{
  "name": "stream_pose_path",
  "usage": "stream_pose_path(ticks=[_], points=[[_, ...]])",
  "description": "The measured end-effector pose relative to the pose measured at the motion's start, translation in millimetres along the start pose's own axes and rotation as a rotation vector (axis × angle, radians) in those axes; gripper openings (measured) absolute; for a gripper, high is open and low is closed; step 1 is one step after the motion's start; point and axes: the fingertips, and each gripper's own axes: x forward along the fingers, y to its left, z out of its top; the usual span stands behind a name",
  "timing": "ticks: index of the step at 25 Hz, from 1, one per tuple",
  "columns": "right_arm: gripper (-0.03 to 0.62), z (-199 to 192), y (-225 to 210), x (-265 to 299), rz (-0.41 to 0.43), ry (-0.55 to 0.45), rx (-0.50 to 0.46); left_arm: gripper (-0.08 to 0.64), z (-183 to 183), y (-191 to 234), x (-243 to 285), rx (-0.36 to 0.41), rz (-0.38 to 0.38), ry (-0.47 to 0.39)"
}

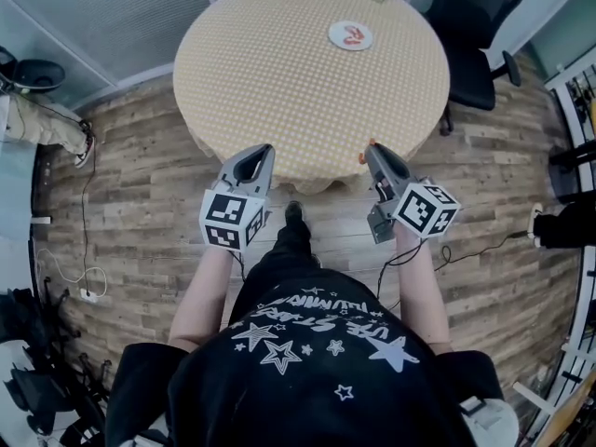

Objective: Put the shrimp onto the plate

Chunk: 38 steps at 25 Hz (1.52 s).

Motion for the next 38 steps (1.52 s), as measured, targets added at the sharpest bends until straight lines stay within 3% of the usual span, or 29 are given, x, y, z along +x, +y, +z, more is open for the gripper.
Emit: stream_pose_path(ticks=[21,38], points=[[0.069,63.7,-50.4,137.4,-0.084,0.016,-0.019,0.011,25.4,119.9,110.4,-0.06,-0.022,-0.023],[0.071,96.7,-75.9,169.0,-0.193,-0.013,-0.02,0.011,47.4,159.5,171.2,-0.051,-0.115,-0.018]])
